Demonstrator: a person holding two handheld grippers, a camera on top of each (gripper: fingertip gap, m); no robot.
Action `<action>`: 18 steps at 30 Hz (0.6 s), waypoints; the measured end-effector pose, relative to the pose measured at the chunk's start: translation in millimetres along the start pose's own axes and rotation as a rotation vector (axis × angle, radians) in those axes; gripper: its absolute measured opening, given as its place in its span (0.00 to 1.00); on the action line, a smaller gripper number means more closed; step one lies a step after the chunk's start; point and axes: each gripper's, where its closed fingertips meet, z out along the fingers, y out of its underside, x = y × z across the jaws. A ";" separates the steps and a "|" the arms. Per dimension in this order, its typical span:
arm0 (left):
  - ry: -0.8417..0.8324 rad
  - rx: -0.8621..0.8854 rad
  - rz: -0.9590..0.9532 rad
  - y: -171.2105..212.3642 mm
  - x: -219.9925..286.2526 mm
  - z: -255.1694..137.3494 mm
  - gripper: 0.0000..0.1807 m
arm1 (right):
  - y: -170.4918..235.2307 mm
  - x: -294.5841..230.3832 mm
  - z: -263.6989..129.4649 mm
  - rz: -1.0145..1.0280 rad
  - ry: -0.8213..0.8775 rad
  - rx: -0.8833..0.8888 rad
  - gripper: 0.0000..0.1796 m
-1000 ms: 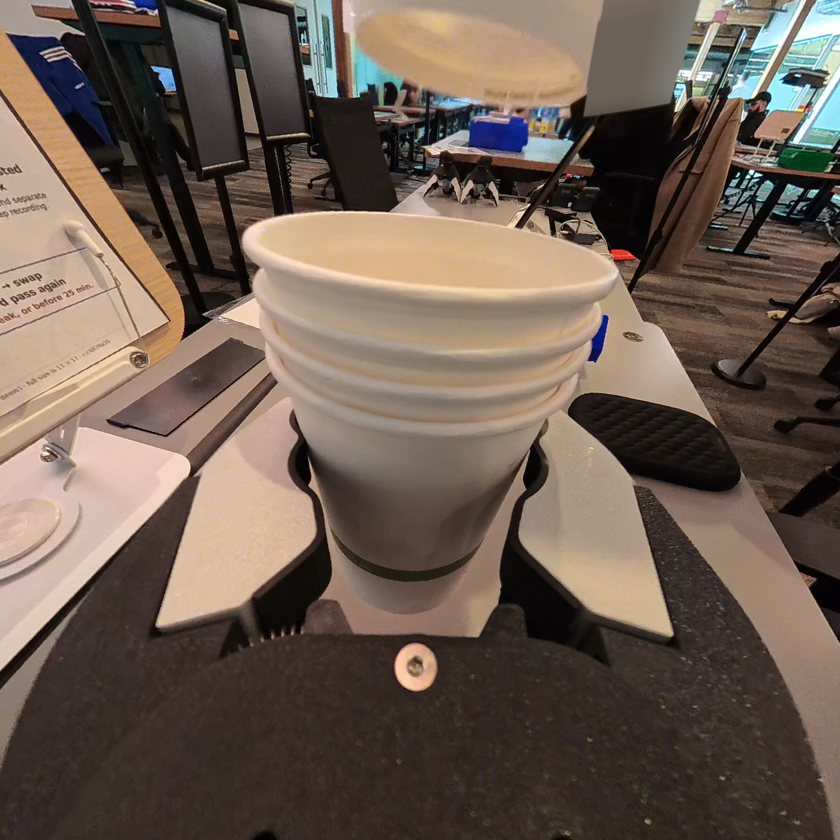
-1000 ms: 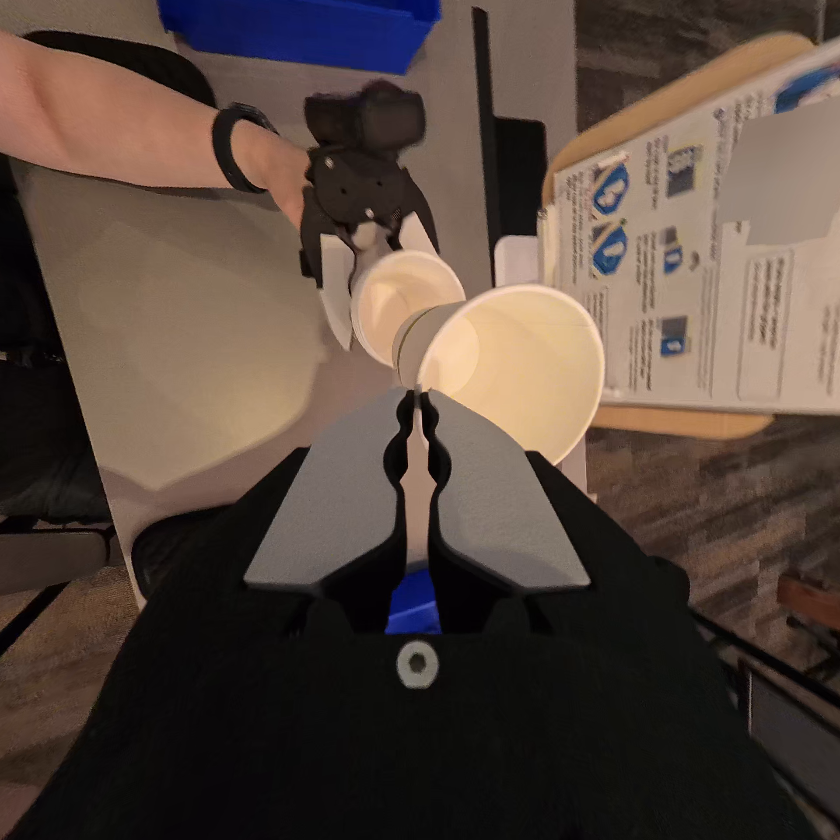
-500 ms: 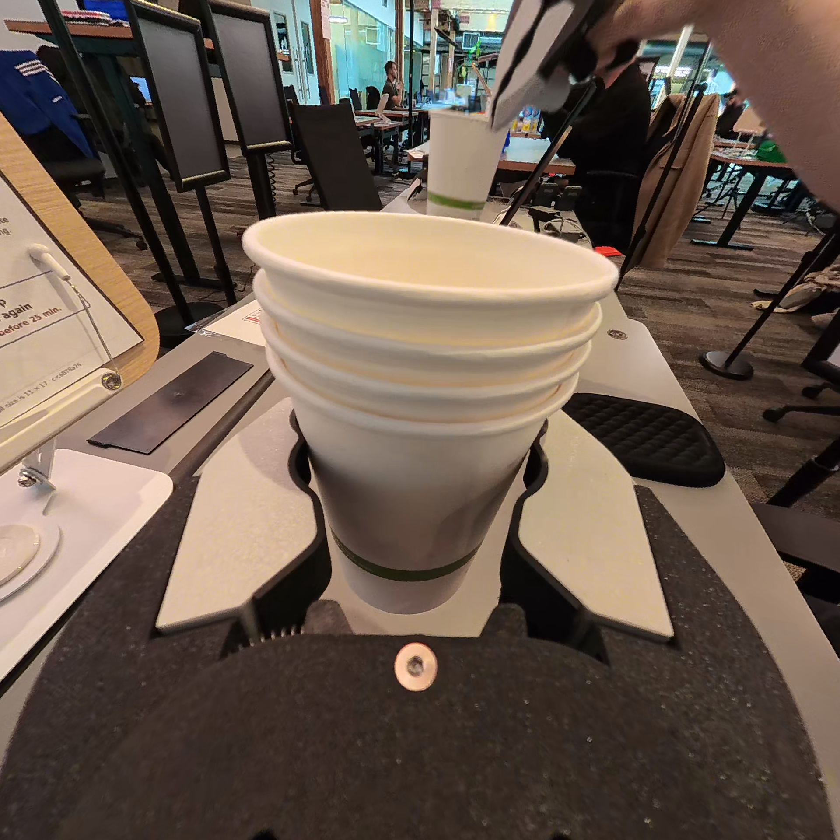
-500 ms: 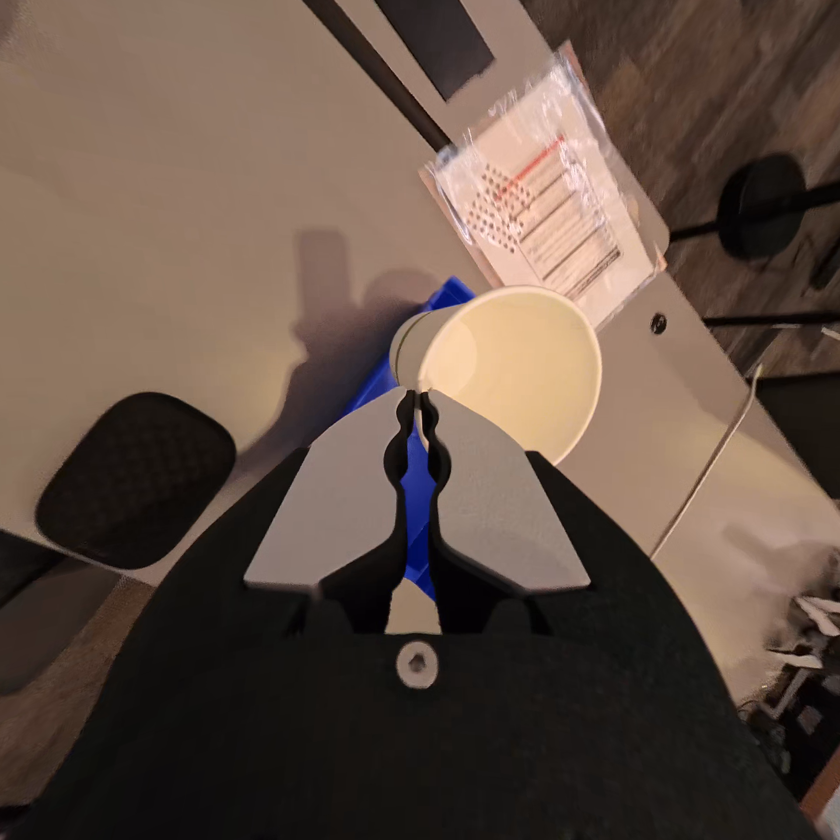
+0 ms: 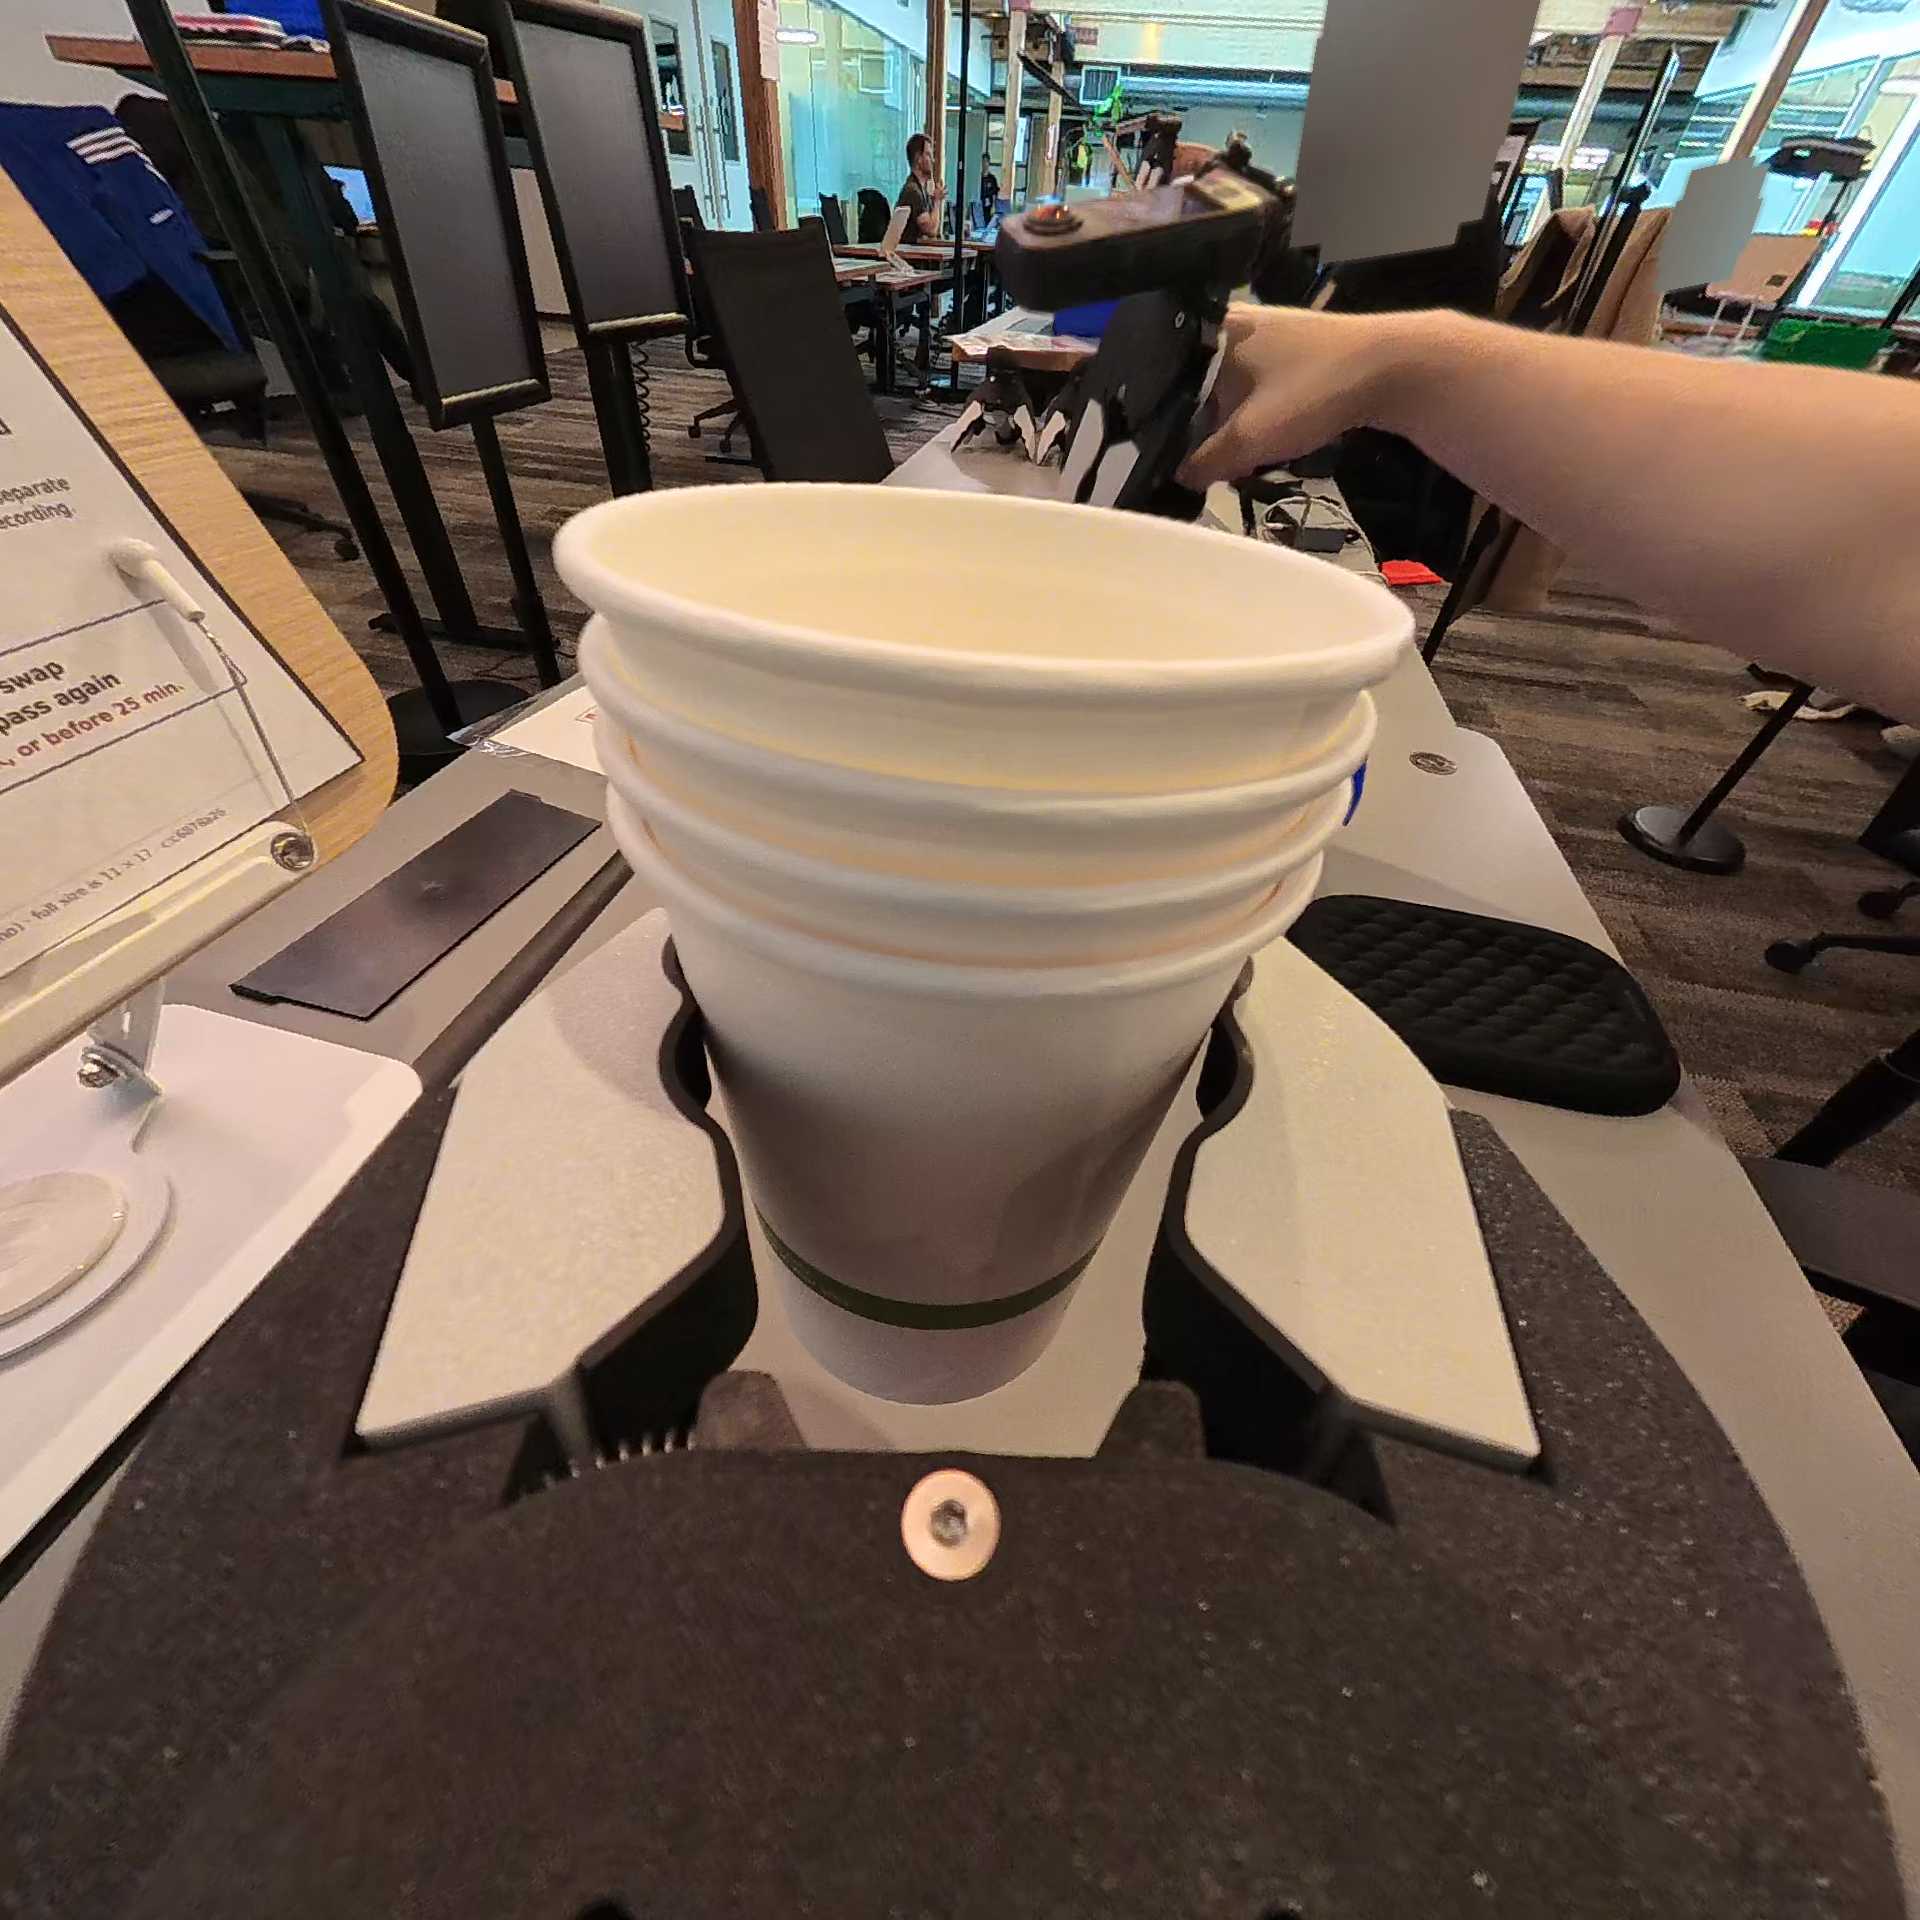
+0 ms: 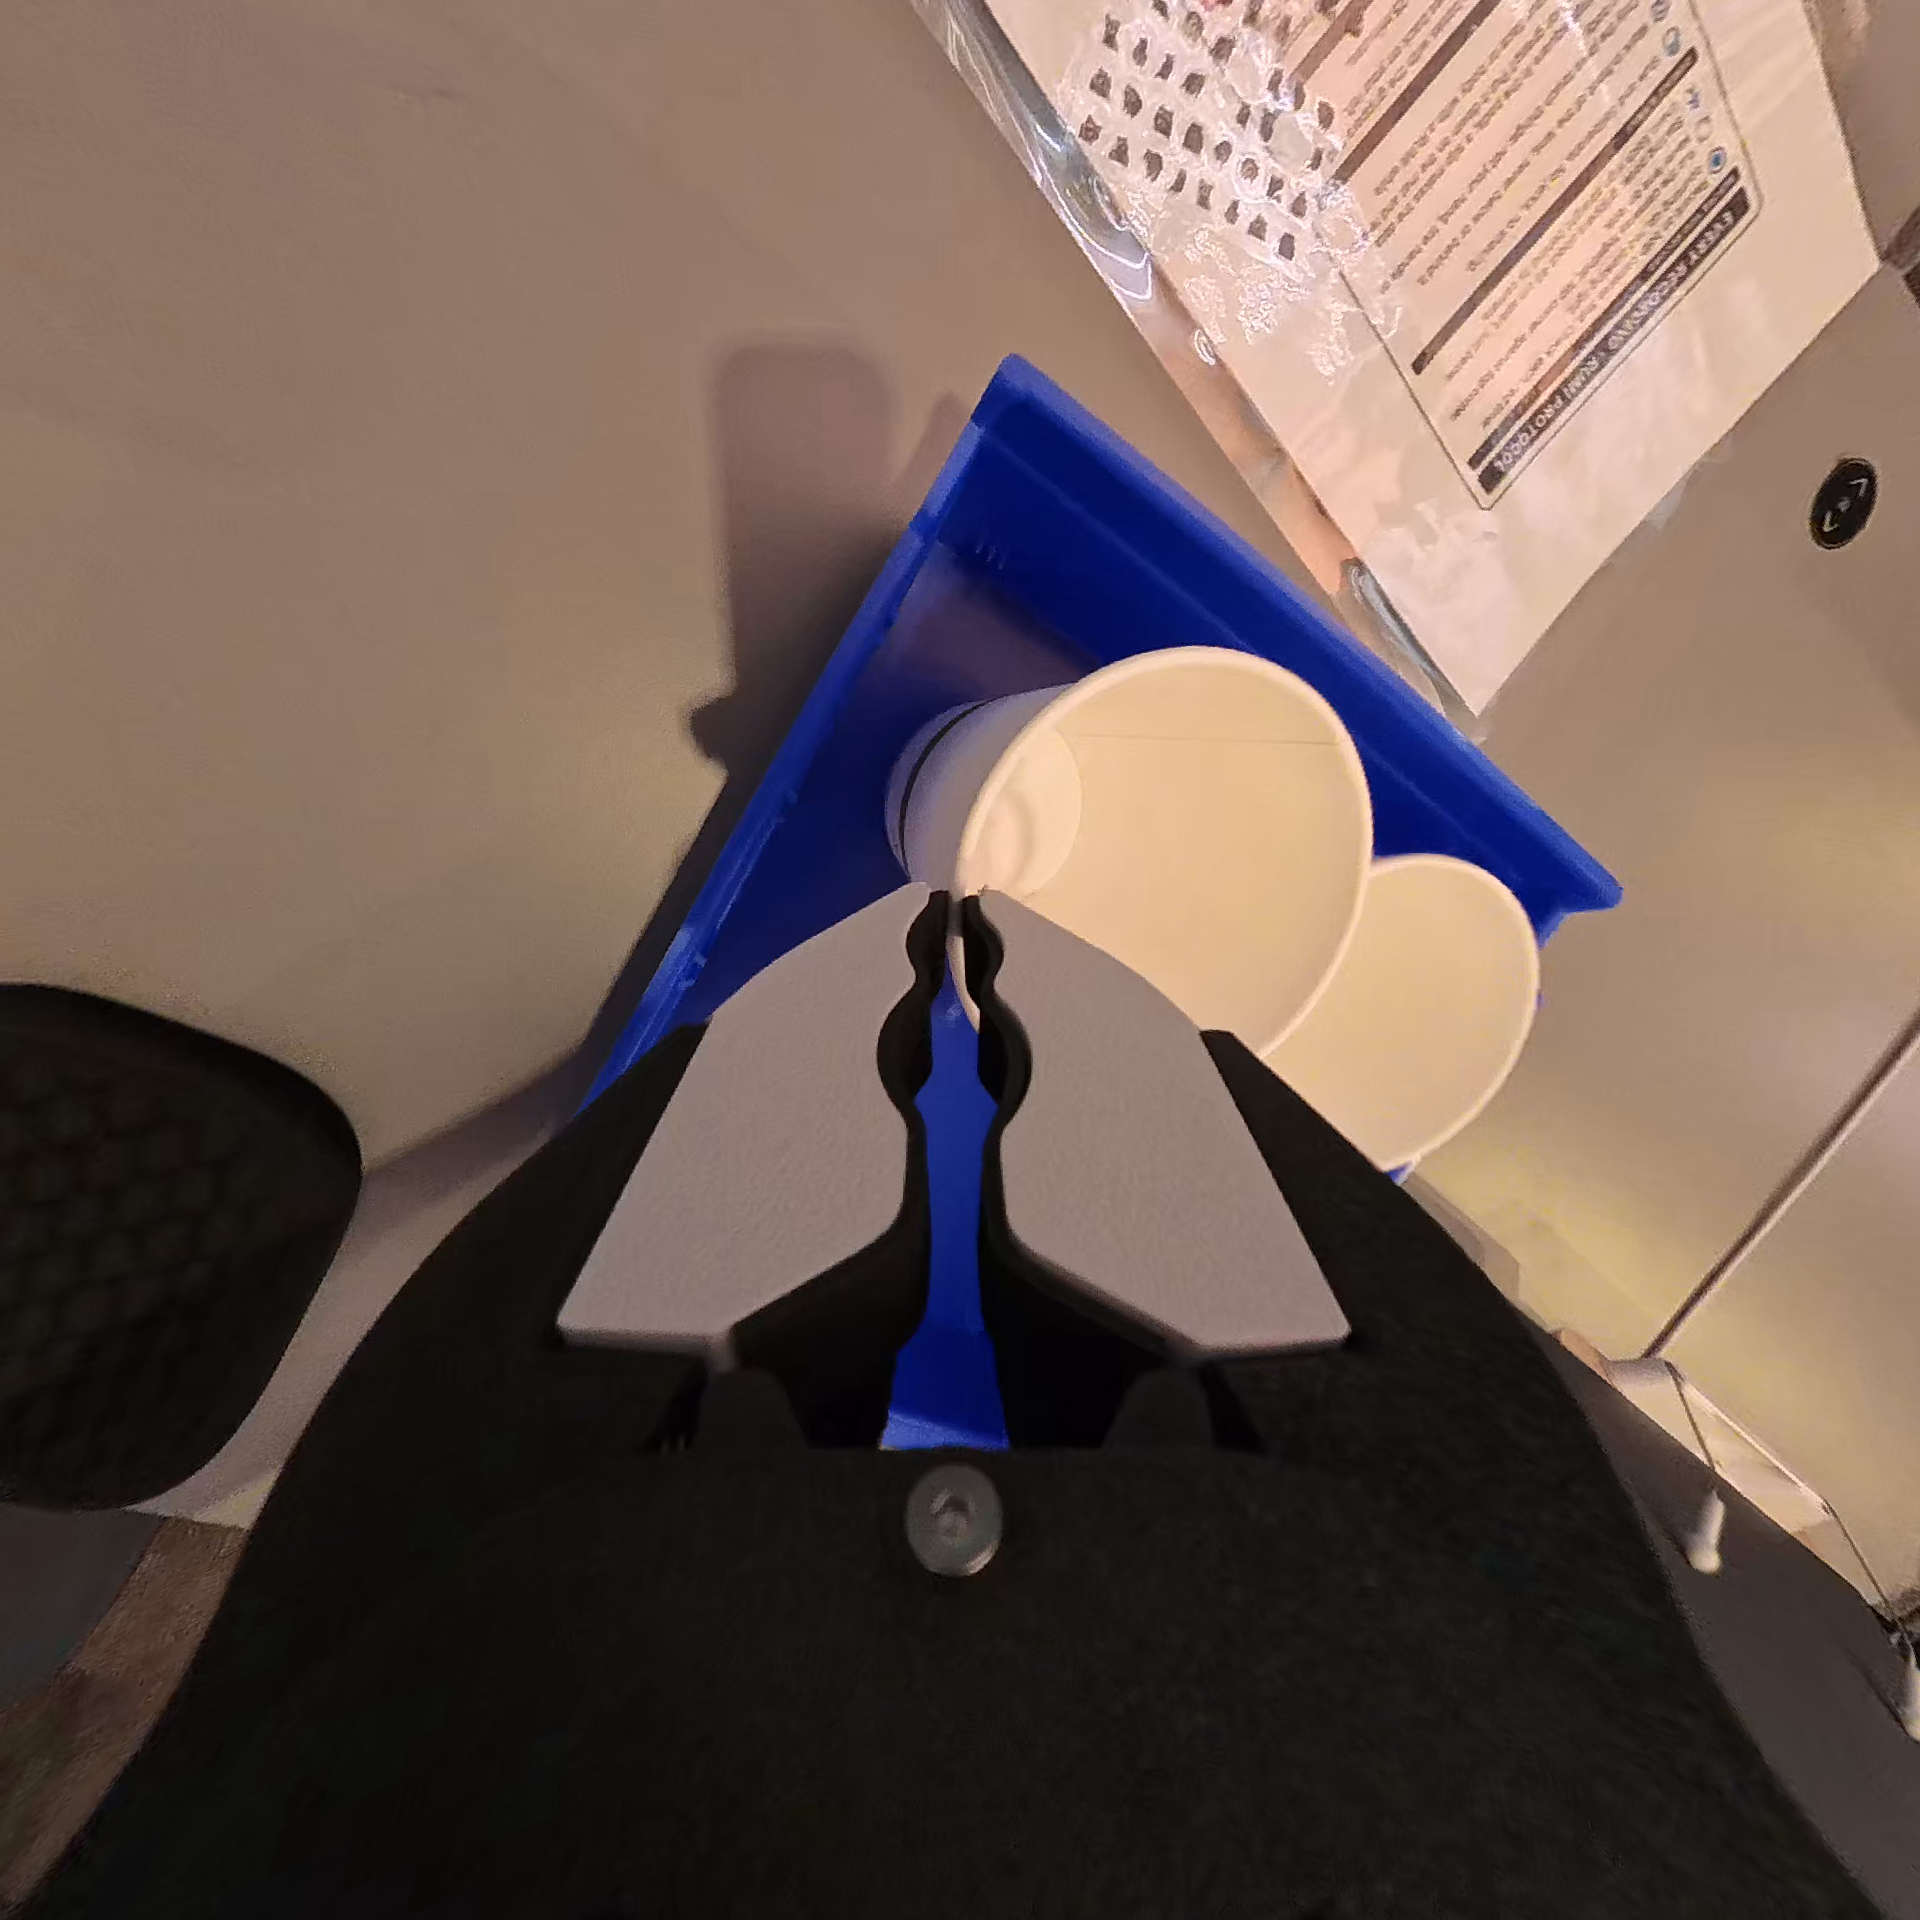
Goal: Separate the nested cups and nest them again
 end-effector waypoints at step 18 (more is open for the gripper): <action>0.005 -0.005 0.000 1.5 -0.3 -0.1 0.52 | -5.5 -1.9 27.8 -0.014 0.009 -0.007 0.01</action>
